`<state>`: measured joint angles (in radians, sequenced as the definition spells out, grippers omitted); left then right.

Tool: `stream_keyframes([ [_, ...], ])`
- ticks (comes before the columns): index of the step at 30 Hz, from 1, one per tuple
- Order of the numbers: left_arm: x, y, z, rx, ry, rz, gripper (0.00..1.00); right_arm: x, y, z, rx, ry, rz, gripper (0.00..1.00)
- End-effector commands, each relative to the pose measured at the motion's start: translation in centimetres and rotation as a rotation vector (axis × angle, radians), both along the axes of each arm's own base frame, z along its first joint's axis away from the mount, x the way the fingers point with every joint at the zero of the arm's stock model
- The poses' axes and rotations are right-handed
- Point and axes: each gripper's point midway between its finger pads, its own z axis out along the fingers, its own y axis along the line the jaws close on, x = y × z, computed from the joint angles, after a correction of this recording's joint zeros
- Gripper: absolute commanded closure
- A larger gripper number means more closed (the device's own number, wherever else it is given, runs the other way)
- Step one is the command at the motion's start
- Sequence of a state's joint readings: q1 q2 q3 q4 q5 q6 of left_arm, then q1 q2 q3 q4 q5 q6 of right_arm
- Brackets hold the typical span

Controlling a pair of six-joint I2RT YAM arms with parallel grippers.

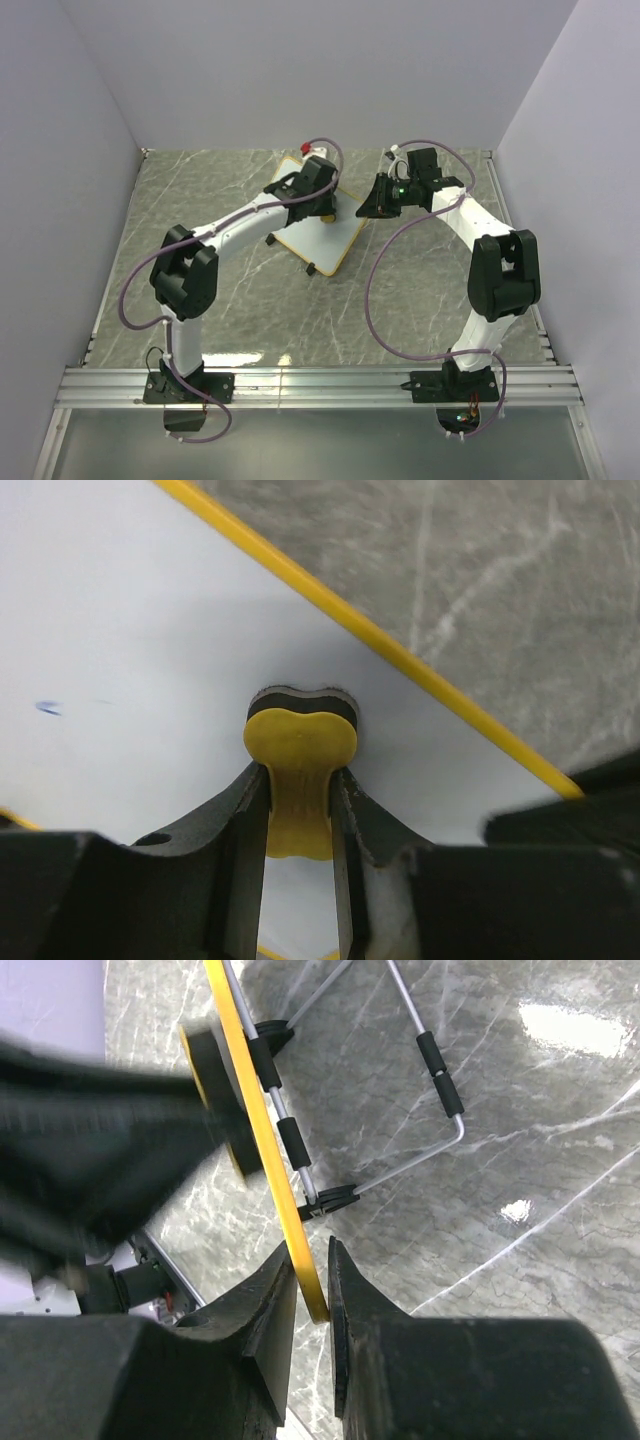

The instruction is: Erase the whiteboard

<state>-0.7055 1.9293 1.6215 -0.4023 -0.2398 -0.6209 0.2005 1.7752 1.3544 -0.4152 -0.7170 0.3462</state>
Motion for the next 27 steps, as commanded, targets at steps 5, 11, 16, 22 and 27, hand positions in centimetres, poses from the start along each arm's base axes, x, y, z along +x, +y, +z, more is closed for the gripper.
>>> stream_keyframes([
  [5, 3.6, 8.8, -3.2, 0.007, 0.059, 0.169, 1.00, 0.2, -0.3, 0.3, -0.034, -0.002, -0.015, 1.00],
  [11, 3.0, 13.8, -6.9, 0.062, 0.123, 0.246, 1.00, 0.2, -0.3, 0.2, -0.033, -0.001, -0.017, 1.00],
  [16, 2.1, 13.0, -7.0, 0.026, 0.141, 0.226, 1.00, 0.4, -0.2, 0.0, -0.028, 0.006, -0.023, 1.00],
  [22, 1.2, 7.0, -3.5, -0.013, 0.089, 0.105, 1.00, 0.6, -0.1, 0.3, -0.021, 0.001, -0.026, 1.00],
  [27, -0.3, 0.9, 0.2, -0.084, 0.064, -0.018, 1.00, 0.7, 0.0, 0.5, -0.015, -0.006, -0.031, 1.00],
])
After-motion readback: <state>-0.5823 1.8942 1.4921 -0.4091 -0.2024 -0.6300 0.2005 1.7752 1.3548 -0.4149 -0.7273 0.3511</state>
